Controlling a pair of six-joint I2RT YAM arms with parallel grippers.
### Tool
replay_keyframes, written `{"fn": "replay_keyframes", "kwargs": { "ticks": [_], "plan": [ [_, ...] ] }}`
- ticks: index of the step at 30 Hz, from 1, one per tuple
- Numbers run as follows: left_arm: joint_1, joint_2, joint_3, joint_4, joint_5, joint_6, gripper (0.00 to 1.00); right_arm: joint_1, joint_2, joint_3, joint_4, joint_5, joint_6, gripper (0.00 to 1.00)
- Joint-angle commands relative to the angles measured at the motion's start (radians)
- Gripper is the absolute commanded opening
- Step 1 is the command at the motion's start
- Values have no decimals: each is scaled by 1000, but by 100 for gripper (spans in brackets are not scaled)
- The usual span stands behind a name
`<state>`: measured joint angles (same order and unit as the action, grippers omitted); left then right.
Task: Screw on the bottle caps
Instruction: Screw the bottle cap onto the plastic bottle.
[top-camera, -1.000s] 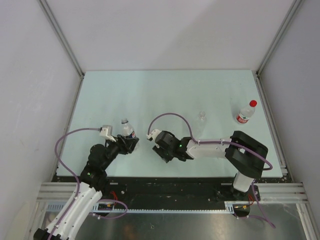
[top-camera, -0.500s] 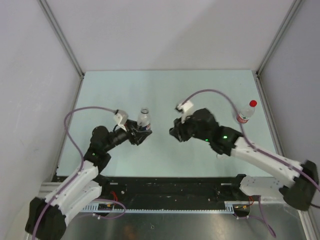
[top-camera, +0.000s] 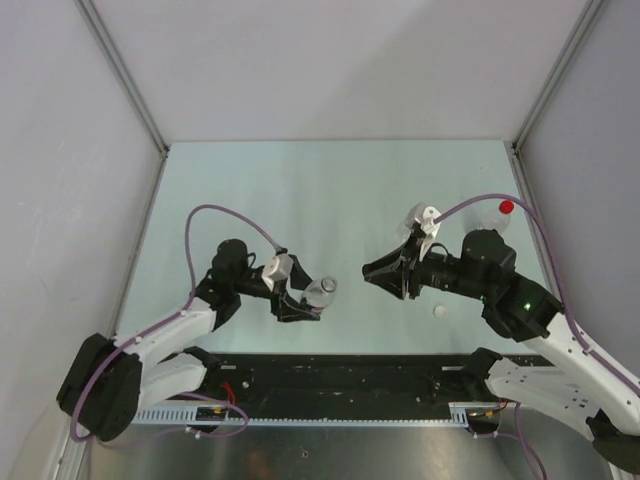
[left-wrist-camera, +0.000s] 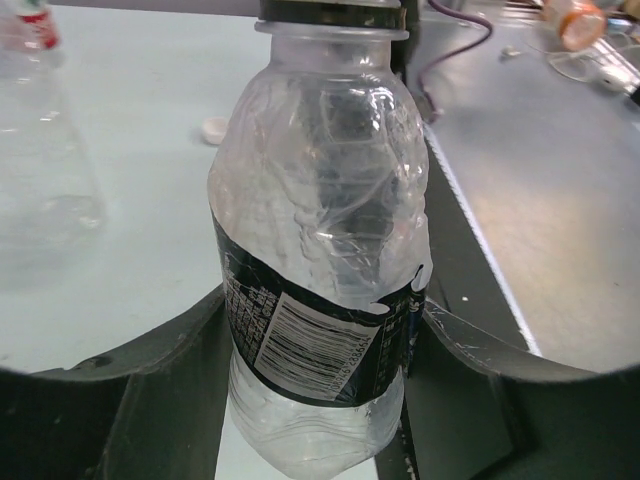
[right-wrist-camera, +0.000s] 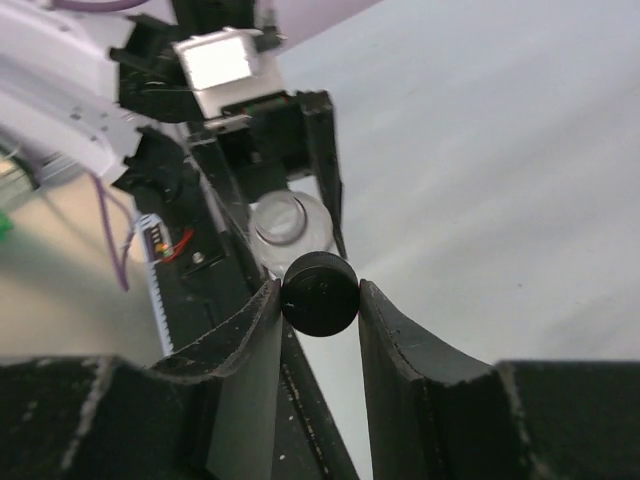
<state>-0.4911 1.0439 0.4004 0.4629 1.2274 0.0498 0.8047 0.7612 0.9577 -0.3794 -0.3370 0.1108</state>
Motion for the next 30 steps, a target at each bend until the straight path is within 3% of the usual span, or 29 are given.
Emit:
{"fn": "replay_keyframes", "kwargs": {
  "ticks": [1, 8, 30],
  "plan": [
    [-56, 50, 41, 36, 66, 64, 47, -4, 26, 29, 7, -171, -13, 27],
    [-76, 118, 80, 34, 50, 56, 47, -5, 71, 45, -70, -213, -63, 27],
    [-155, 253, 152, 26, 63, 69, 47, -6, 160, 54, -56, -221, -100, 30]
  ]
}}
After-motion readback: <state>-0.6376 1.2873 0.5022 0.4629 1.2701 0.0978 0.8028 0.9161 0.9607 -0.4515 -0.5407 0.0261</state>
